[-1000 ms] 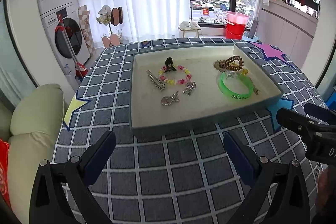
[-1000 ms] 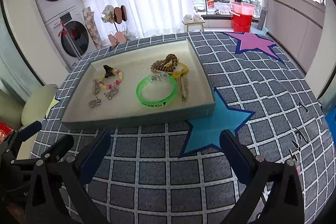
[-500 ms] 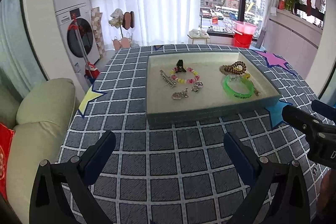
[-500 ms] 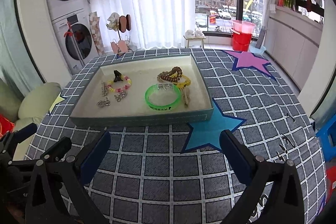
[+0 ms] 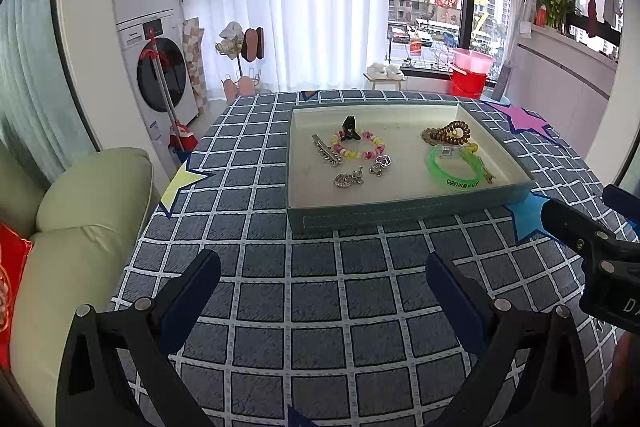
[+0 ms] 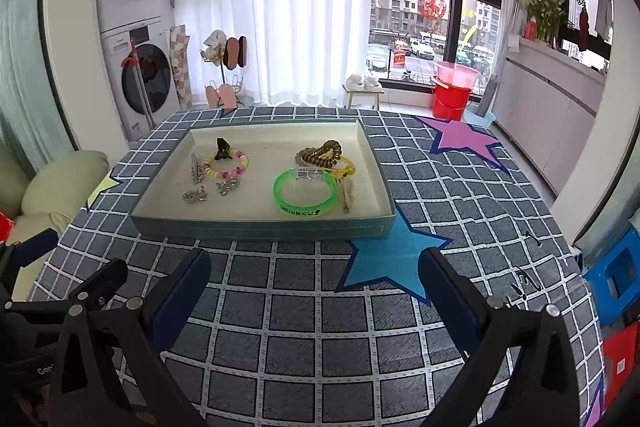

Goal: Organize jewelry

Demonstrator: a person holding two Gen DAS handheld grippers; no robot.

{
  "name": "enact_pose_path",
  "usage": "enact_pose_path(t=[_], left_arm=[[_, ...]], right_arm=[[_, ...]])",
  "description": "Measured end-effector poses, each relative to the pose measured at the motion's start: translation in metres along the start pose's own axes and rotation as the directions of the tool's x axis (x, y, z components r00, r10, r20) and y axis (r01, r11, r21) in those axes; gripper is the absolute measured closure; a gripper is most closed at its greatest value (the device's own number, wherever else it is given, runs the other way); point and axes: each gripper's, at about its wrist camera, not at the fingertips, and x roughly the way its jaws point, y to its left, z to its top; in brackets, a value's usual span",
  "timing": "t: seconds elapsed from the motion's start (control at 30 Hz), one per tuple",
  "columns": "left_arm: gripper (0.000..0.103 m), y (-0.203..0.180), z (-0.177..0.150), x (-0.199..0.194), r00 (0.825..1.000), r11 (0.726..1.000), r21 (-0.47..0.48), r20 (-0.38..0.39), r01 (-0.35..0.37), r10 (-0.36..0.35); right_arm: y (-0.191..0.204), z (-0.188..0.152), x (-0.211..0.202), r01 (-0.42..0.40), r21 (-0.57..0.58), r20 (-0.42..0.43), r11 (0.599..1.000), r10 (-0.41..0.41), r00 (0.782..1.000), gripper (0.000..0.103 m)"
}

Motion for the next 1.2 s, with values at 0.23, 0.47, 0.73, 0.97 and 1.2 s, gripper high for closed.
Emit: enact_pose_path(t=[0.23, 0.47, 0.73, 0.97, 1.2], left_arm=[[0.000, -0.0007, 0.0000, -0.0029, 1.000, 1.000, 0.001, 0.009, -0.002, 0.002], [0.000, -0.0011, 0.0005, -0.0039, 1.000, 1.000, 0.001, 0.008, 0.000, 0.000], [0.000, -0.0017, 0.0009, -0.0045, 1.000, 1.000, 0.001, 0.008, 0.001, -0.001], [0.000, -0.0017, 0.0007, -0.0045, 1.000, 1.000, -0.004, 0.006, 0.000, 0.000], [0.000, -0.0015, 0.0008, -0.0046, 1.000, 1.000, -0.004, 0.007, 0.001, -0.001]], right_arm=[[0.0003, -0.0007, -0.0014, -0.004, 0.005, -0.001, 1.000, 0.004, 1.000, 0.000], [-0.0010, -0.0014, -0.0015, -0.006, 0.013, -0.003, 1.000, 0.006, 1.000, 0.000], [-0.0008, -0.0011, -0.0014, -0.007, 0.012, -0.002, 1.000, 0.007, 1.000, 0.000], [0.0006, 0.0000, -0.0026, -0.010, 0.010, -0.003, 1.000, 0.010, 1.000, 0.000], [0.0018, 0.0006, -0.0025, -0.010, 0.009, -0.002, 1.000, 0.010, 1.000, 0.000]])
